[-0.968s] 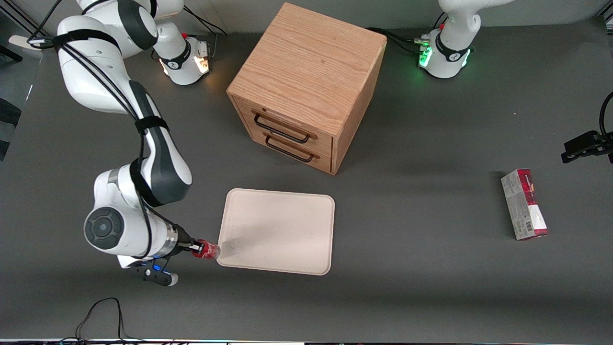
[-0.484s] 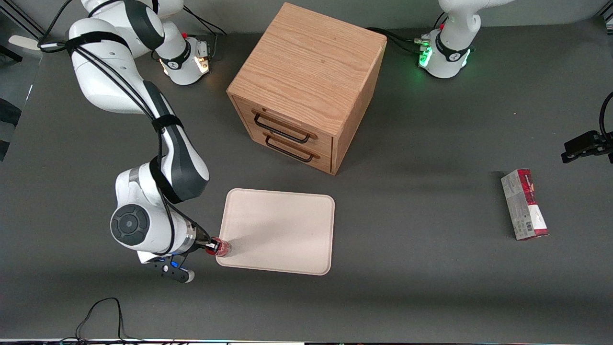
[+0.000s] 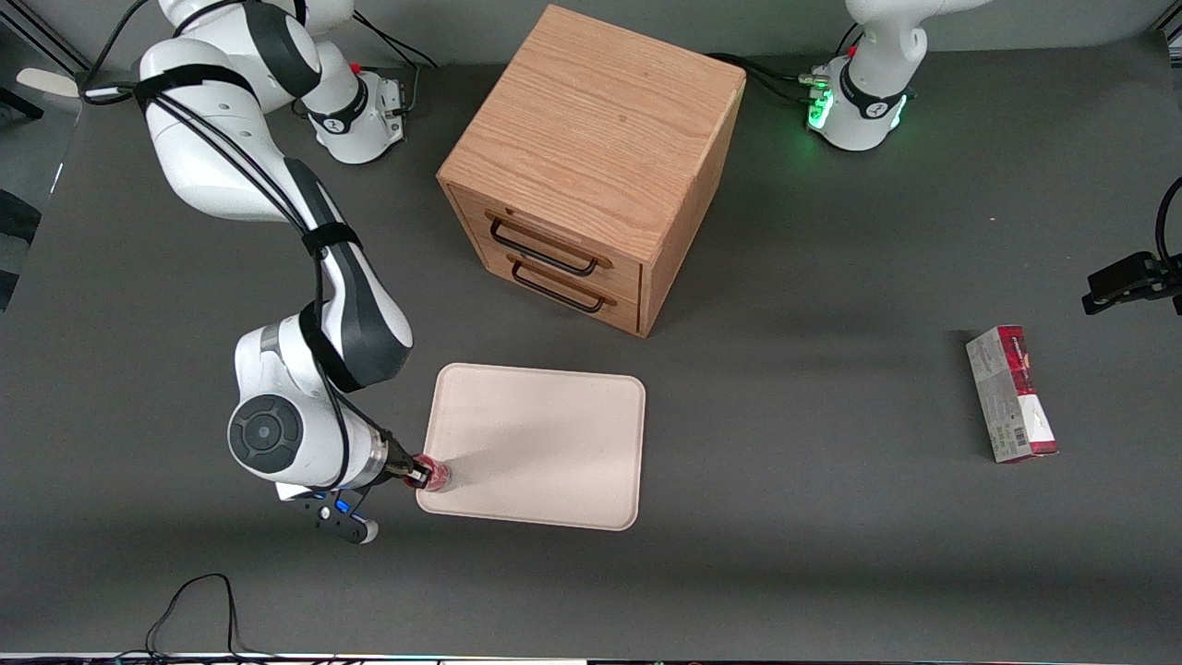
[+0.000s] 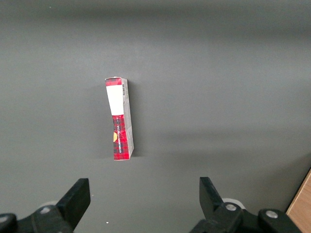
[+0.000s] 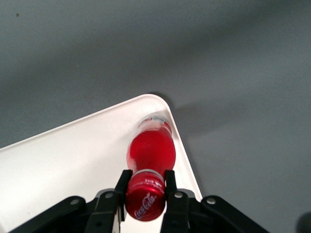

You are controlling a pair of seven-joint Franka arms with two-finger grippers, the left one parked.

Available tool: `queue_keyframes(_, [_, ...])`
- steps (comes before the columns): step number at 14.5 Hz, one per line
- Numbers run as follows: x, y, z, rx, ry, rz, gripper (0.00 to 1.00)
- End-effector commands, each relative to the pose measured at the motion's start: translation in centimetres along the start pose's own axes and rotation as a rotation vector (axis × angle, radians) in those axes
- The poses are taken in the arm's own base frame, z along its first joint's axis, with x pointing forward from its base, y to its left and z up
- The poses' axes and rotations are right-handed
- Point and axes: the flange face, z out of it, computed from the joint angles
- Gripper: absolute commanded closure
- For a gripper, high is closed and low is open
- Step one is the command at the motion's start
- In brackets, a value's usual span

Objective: Place coke bottle on tray
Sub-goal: 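Lower the bottle onto the tray and open the right gripper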

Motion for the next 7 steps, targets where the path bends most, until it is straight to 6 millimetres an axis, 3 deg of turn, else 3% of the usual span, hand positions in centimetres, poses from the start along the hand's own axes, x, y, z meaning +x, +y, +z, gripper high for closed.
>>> queue_keyframes(1, [0.05, -0.72, -0.74, 0.005, 0.026, 0.046, 1.00])
queue_keyframes(4, [0.05, -0.72, -0.74, 0.005, 0.026, 0.056, 0.98])
queue_keyframes(6, [0.01, -0.84, -0.54, 0.007, 0.029, 0.053, 0.00])
queue_keyframes(7, [-0.34, -1.16, -0.46, 0.005, 0.028, 0.048, 0.00])
